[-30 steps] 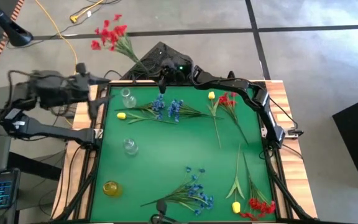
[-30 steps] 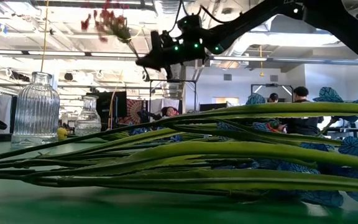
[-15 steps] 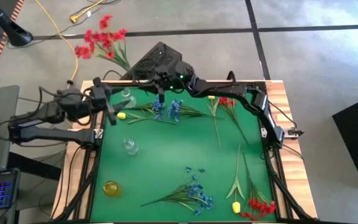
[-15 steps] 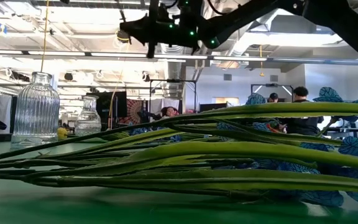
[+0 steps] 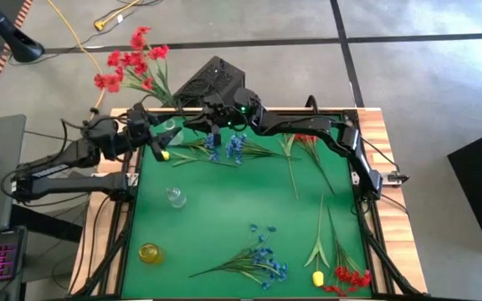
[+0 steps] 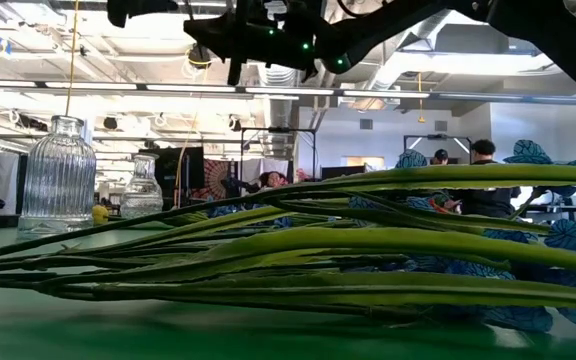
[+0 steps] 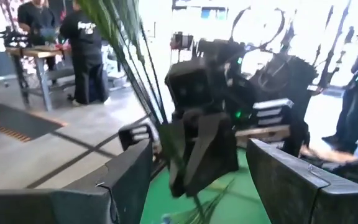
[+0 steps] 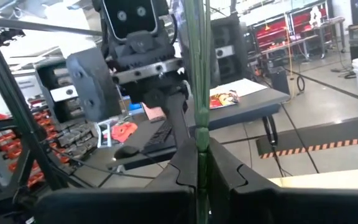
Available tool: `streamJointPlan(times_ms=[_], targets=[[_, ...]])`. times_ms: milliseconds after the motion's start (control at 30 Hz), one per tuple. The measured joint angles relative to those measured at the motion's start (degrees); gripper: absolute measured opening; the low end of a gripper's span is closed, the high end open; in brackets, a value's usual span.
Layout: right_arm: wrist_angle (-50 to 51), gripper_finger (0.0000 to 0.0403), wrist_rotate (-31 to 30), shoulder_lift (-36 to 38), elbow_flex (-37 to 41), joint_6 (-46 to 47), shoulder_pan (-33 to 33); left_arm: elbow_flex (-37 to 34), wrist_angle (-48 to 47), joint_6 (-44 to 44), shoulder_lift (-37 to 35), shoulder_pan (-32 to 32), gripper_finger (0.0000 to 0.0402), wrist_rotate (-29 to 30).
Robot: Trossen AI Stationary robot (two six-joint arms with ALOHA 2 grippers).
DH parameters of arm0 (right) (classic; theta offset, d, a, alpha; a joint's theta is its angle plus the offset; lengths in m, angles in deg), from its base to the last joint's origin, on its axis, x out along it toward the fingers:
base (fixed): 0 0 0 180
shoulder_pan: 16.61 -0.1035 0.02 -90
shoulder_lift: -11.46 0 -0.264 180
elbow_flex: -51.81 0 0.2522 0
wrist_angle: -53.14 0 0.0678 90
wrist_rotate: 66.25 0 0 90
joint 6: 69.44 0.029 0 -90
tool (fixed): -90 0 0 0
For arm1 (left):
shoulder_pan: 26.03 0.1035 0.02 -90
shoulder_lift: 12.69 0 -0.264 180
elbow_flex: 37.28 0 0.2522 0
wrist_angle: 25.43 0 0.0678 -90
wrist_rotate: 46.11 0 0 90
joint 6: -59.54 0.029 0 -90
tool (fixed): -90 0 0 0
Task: Sort flowers into vase by color
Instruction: Put the bottom red flowers into the top transparent vase
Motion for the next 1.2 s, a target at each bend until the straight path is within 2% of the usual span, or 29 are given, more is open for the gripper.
streamJointPlan(times_ms=[200,367,467,700,900,1200], targets=[[0.00,0.0036,-0.02,0.00,0.00,-0.05,-0.28,0.00,2.96,-0.99,1.13,1.83,0.0247,2.00],[0.02,0.0036,-0.02,0.00,0.00,-0.17,-0.39,-0.02,6.46,-1.73,4.88,3.15,0.0247,-1.46],[0.21,0.0037,-0.02,0.00,0.00,-0.15,-0.37,-0.04,8.49,-1.75,6.42,3.61,0.0247,-1.49],[0.26,0.0037,-0.02,-0.02,0.00,-0.02,-0.25,-0.04,9.16,-1.73,4.08,3.68,0.0242,-0.54],[0.22,0.0037,-0.02,-0.02,0.00,-0.03,-0.19,-0.04,7.91,-1.73,2.62,3.68,0.0182,0.43],[0.10,0.0038,0.03,-0.02,0.00,-0.03,-0.32,-0.02,7.69,-1.70,4.52,3.68,0.0083,0.15]])
